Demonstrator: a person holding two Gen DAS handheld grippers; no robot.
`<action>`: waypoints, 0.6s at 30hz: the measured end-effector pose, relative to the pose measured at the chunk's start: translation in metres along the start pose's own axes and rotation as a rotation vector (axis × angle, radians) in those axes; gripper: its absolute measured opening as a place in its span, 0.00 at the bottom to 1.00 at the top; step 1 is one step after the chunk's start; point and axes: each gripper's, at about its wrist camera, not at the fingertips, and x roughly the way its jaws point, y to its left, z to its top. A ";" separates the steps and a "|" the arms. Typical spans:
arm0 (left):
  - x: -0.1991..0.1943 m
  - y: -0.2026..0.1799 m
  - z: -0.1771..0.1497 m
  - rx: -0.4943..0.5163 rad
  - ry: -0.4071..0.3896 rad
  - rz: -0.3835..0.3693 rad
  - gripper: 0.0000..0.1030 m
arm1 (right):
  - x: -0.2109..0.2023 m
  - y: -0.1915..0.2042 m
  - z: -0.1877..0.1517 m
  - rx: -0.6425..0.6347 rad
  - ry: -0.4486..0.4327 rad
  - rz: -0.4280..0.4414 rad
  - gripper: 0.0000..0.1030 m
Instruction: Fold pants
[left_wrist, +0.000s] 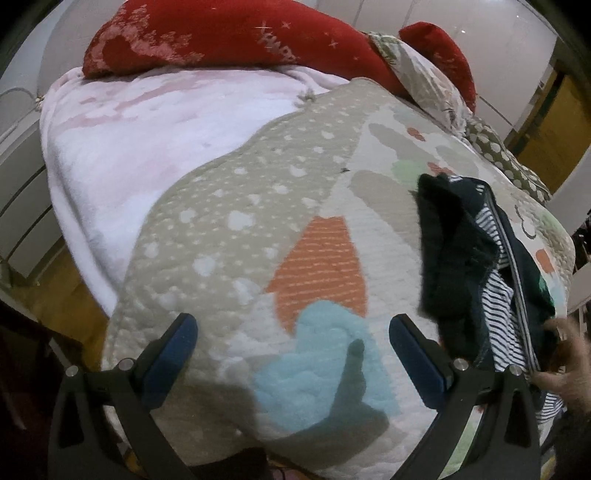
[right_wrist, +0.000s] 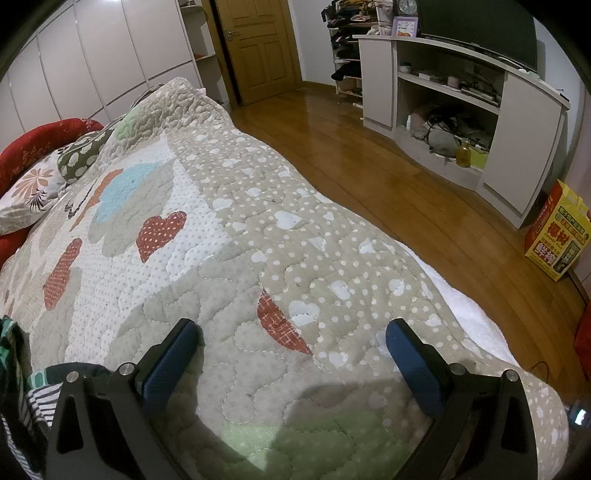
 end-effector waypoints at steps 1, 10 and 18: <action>0.000 -0.004 0.000 0.010 0.003 -0.005 1.00 | 0.000 0.000 0.000 0.000 0.000 0.000 0.99; 0.000 -0.026 -0.001 0.060 0.012 -0.010 1.00 | 0.000 0.000 0.000 0.000 0.000 0.000 0.99; -0.012 -0.083 -0.015 0.231 -0.042 -0.017 1.00 | 0.000 0.000 0.000 -0.001 -0.001 0.003 0.99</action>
